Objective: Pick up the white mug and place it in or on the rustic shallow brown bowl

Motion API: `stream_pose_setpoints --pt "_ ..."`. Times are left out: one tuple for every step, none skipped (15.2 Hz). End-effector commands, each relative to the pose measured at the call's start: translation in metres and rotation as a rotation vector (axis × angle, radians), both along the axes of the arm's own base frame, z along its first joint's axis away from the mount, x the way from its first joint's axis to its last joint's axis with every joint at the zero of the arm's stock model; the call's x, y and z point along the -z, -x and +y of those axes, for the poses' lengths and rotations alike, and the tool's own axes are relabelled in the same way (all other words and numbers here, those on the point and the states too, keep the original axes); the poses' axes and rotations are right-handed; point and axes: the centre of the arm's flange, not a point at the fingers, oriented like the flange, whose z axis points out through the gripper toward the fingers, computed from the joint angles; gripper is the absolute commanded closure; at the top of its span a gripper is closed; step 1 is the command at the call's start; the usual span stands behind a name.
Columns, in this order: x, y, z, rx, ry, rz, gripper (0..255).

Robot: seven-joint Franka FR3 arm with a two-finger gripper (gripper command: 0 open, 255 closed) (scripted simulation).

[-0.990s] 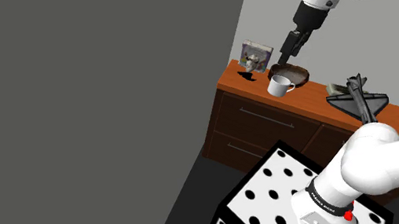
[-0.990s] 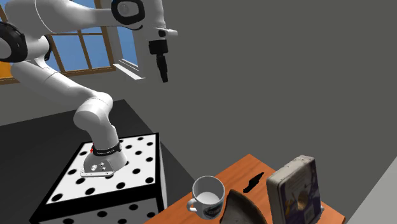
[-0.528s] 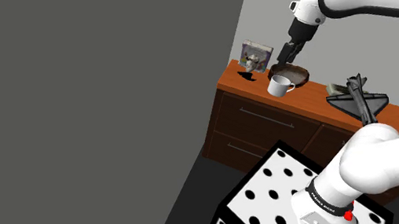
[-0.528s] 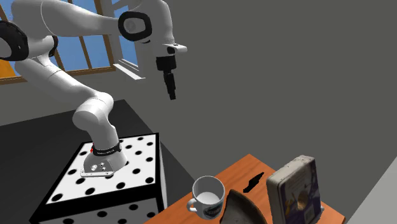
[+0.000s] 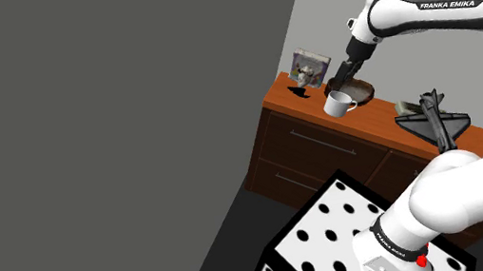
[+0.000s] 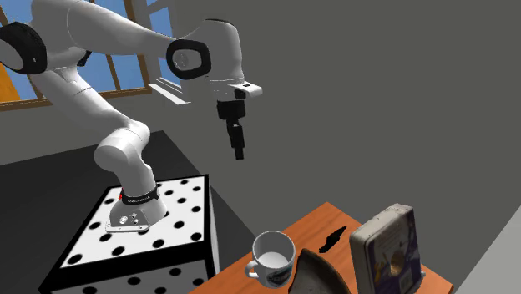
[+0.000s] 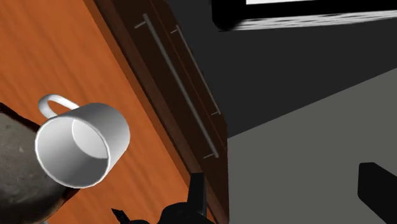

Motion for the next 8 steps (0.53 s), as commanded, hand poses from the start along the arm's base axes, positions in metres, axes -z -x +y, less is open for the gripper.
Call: stream_pose_setpoints --pt "0.016 -0.007 -0.022 0.003 -0.001 0.001 0" --pt "0.023 -0.01 -0.033 0.004 -0.002 0.003 0" --pt "0.03 -0.013 -0.044 0.005 -0.003 0.004 0" --pt "0.037 -0.016 -0.055 0.007 -0.004 0.005 0" --pt "0.045 -0.019 -0.065 0.008 -0.005 0.006 0" --pt "0.052 -0.022 -0.076 0.01 -0.006 0.007 0" --pt "0.059 -0.025 -0.087 0.011 -0.007 0.008 0" --pt "0.066 -0.028 -0.098 0.013 -0.009 0.009 0"
